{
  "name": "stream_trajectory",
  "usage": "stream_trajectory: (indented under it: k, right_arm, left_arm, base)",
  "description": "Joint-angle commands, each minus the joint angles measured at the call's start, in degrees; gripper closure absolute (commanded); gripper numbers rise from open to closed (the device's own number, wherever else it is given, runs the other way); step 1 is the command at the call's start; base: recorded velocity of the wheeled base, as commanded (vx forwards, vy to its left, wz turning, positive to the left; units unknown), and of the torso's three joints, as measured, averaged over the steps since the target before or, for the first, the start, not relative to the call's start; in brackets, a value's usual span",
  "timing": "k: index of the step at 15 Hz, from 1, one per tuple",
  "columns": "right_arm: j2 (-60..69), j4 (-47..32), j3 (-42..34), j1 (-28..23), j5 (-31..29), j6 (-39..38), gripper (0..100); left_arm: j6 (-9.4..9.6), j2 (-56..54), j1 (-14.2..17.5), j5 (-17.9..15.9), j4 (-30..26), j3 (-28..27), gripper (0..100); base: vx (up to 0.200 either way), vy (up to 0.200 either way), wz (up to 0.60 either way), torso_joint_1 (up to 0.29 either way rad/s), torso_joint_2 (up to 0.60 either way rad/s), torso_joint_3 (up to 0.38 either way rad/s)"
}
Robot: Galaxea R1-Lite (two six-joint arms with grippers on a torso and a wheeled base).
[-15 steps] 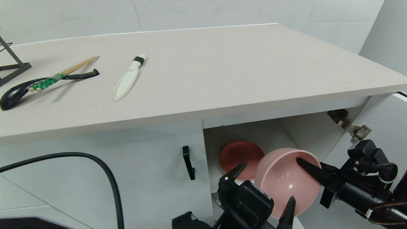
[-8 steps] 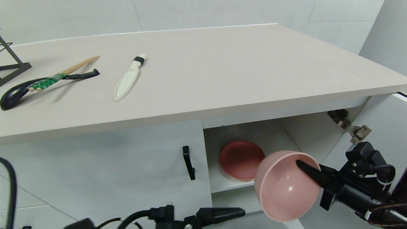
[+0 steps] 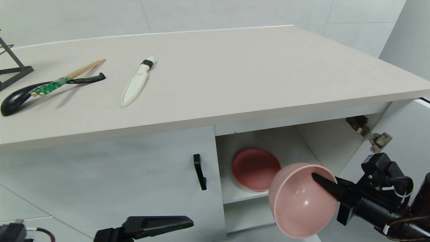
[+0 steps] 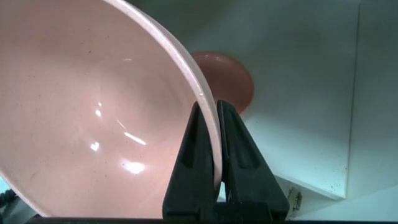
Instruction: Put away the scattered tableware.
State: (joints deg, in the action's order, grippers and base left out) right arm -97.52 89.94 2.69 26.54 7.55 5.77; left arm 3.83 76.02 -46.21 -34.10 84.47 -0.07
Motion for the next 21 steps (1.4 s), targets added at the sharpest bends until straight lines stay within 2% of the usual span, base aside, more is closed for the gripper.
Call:
stream_trajectory:
  k: [1, 2, 3, 4, 5, 6, 7, 8, 9, 10, 11, 12, 13, 14, 15, 16, 17, 19, 21]
  right_arm:
    - [-1.0, 0.06, -0.06, 0.0, 0.01, 0.03, 100]
    - [-1.35, 0.06, -0.06, 0.0, 0.01, 0.03, 100]
    - [-1.44, 0.06, -0.06, 0.0, 0.01, 0.03, 100]
    - [-1.44, 0.06, -0.15, 0.0, 0.01, 0.03, 100]
    - [-1.44, 0.06, -0.15, 0.09, 0.01, 0.03, 100]
    - [-1.35, 0.06, -0.23, 0.09, 0.01, 0.03, 100]
    - [-1.18, 0.06, -0.15, 0.0, 0.01, 0.03, 100]
    - [-1.18, 0.06, -0.23, 0.0, 0.01, 0.03, 100]
    - [-1.18, 0.06, -0.23, 0.0, 0.01, 0.03, 100]
    - [-1.26, 0.06, -0.23, 0.0, 0.01, 0.03, 100]
    - [-1.62, 0.06, -0.58, 0.0, 0.01, -0.05, 100]
    - [-1.7, 0.06, -0.58, 0.0, 0.01, -0.14, 100]
    - [-0.39, 0.06, -1.2, 0.0, -0.16, -0.4, 100]
    - [1.55, 0.06, -1.29, 0.0, -0.25, -1.46, 100]
    - [2.43, 0.06, -1.82, -0.26, -0.25, -3.13, 100]
    - [2.87, 0.06, -2.43, -0.44, -0.25, -3.83, 100]
    - [4.62, 0.06, -2.61, -1.14, -1.57, -7.44, 100]
    - [5.15, 0.06, -2.61, -0.87, -1.57, -10.86, 100]
    - [0.58, 0.06, -1.9, -0.26, -1.39, -10.78, 100]
  left_arm:
    - [6.89, -20.65, 14.57, -0.09, -21.19, 0.07, 0]
    - [7.51, -31.81, 19.85, -0.18, -34.28, 0.07, 0]
    - [7.6, -39.02, 23.19, -0.18, -42.28, 0.07, 0]
    - [7.07, -51.41, 29.52, -0.09, -53.0, 0.07, 0]
    - [7.51, -55.1, 31.36, 3.42, -55.38, 0.07, 0]
    - [7.07, -55.89, 34.0, 11.86, -55.38, 0.07, 0]
    - [6.98, -56.16, 35.05, 16.78, -56.7, 0.07, 0]
    - [7.07, -57.74, 36.19, 20.83, -61.7, 0.07, 0]
    - [7.07, -60.02, 37.25, 22.67, -66.01, 0.07, 0]
    - [7.25, -63.19, 38.66, 25.84, -74.01, 0.07, 0]
    - [7.25, -66.97, 40.77, 26.98, -81.13, 0.07, 0]
    - [6.81, -68.99, 42.0, 26.89, -82.8, 0.07, 0]
    - [4.08, -75.41, 46.65, 26.45, -82.36, -0.1, 0]
    - [2.41, -76.02, 46.48, 27.24, -82.01, -0.01, 0]
    - [1.89, -76.02, 46.57, 29.35, -82.01, -0.01, 0]
    - [2.59, -76.02, 46.57, 30.05, -82.01, 0.07, 0]
    - [5.05, -76.02, 46.48, 31.28, -81.83, 0.07, 0]
    - [5.05, -76.02, 46.48, 35.33, -79.9, -0.19, 0]
    - [3.91, -76.02, 46.39, 35.42, -81.39, 0.07, 0]
  base:
    - [0.0, 0.0, 0.0, 0.0, 0.0, 0.0]
    - [0.0, 0.0, 0.0, 0.0, 0.0, 0.0]
    - [0.0, 0.0, 0.0, 0.0, 0.0, 0.0]
    - [0.0, 0.0, 0.0, 0.0, 0.0, 0.0]
    - [0.0, 0.0, 0.0, 0.0, 0.0, 0.0]
    - [0.0, 0.0, 0.0, 0.0, 0.0, 0.0]
    - [0.0, 0.0, 0.0, 0.0, 0.0, 0.0]
    - [0.0, 0.0, 0.0, 0.0, 0.0, 0.0]
    - [0.0, 0.0, 0.0, 0.0, 0.0, 0.0]
    - [0.0, 0.0, 0.0, 0.0, 0.0, 0.0]
    - [0.0, 0.0, 0.0, 0.0, 0.0, 0.0]
    - [0.0, 0.0, 0.0, 0.0, 0.0, 0.0]
    - [0.0, 0.0, 0.0, 0.0, 0.0, 0.0]
    - [0.0, 0.0, 0.0, 0.0, 0.0, 0.0]
    - [0.0, 0.0, 0.0, 0.0, 0.0, 0.0]
    - [0.0, 0.0, 0.0, 0.0, 0.0, 0.0]
    - [0.0, 0.0, 0.0, 0.0, 0.0, 0.0]
    - [0.0, 0.0, 0.0, 0.0, 0.0, 0.0]
    - [0.0, 0.0, 0.0, 0.0, 0.0, 0.0]
